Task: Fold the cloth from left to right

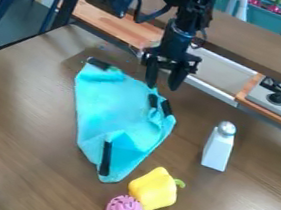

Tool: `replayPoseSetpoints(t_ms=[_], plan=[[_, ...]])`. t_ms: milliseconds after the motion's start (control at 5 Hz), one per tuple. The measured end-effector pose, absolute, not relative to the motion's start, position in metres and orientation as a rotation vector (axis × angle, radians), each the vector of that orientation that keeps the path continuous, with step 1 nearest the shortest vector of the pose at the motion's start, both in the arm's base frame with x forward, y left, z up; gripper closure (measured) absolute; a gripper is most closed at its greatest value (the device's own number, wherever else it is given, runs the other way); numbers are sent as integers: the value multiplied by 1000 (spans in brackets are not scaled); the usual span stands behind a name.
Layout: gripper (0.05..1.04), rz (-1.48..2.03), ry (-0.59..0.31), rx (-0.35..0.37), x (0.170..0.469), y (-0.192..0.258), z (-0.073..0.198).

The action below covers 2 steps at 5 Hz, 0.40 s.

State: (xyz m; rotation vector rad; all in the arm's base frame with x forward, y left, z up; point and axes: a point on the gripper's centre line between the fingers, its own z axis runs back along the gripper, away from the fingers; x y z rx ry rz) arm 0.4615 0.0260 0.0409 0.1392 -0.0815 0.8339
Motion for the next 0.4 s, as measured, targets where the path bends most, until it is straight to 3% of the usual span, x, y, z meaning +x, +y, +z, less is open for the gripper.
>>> replayPoseSetpoints(t_ms=[200, 400], plan=[[80, 842, -115, 96, 456, 22, 47], [80, 799, -162, 18, 447, 14, 89]])
